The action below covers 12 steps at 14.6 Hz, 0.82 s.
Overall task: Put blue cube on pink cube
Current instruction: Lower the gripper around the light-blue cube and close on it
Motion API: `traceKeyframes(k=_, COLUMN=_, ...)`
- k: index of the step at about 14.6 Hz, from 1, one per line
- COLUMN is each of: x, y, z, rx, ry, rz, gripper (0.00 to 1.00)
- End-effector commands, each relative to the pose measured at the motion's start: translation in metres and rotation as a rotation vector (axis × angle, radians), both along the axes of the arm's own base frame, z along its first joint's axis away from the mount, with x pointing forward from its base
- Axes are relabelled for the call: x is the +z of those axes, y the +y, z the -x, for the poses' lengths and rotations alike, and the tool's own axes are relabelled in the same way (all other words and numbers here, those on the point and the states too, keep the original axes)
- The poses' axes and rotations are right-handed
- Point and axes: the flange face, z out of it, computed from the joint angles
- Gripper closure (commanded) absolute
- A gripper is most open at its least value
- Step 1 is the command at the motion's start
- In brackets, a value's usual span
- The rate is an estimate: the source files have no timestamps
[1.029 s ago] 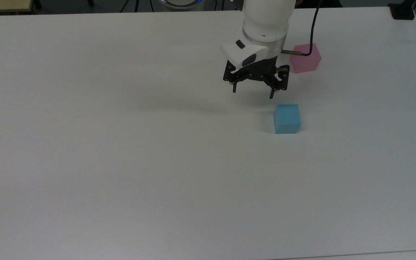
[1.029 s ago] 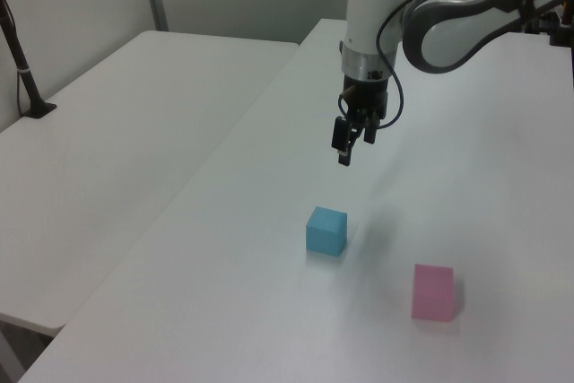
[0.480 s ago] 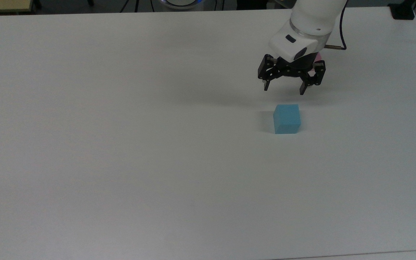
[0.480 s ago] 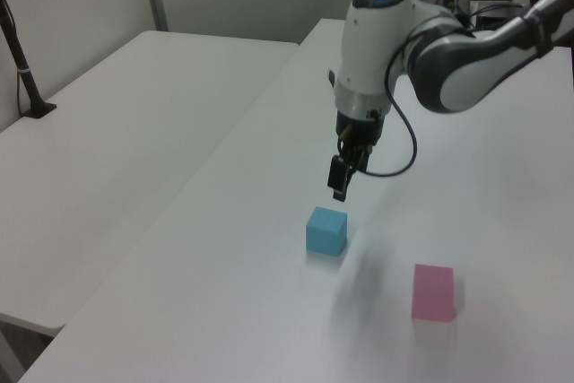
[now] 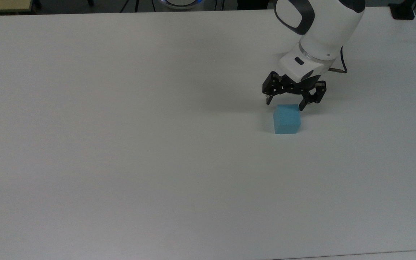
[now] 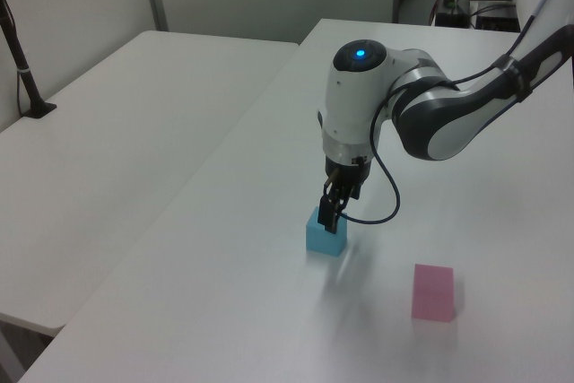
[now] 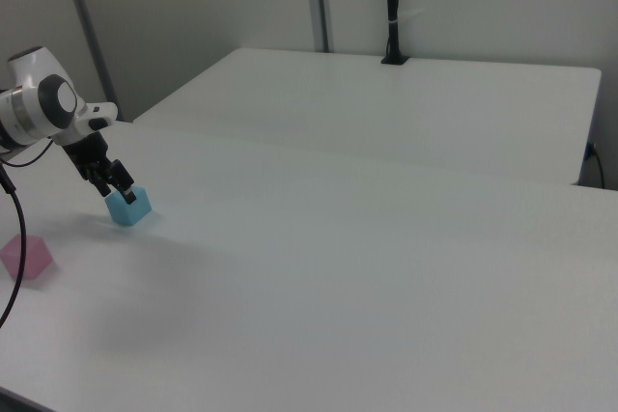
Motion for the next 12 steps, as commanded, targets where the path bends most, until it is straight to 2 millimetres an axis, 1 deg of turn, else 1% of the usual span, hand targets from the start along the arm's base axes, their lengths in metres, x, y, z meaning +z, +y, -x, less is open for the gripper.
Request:
traceKeyframes(k=1, x=0.002, y=0.012, z=-0.007, rx=-0.010, ry=-0.025, rz=-0.010, gripper=0.00)
traceKeyframes(k=2, x=0.002, y=0.012, z=-0.006, rx=-0.009, ry=-0.023, rz=-0.010, gripper=0.00)
traceKeyframes(k=4, x=0.001, y=0.020, z=-0.001, rx=0.004, ry=-0.016, rz=-0.017, gripper=0.00)
traceKeyframes(k=5, x=-0.007, y=0.022, z=0.000, rx=0.008, ry=-0.008, rz=-0.011, gripper=0.00)
traceKeyframes(k=6, x=-0.008, y=0.023, z=0.000, rx=0.011, ry=-0.007, rz=-0.010, gripper=0.00)
traceKeyframes(k=9, x=-0.021, y=0.022, z=-0.002, rx=0.022, ry=-0.004, rz=0.016, gripper=0.00)
traceKeyframes(k=12, x=-0.022, y=0.019, z=-0.004, rx=0.019, ry=-0.005, rz=0.017, gripper=0.00)
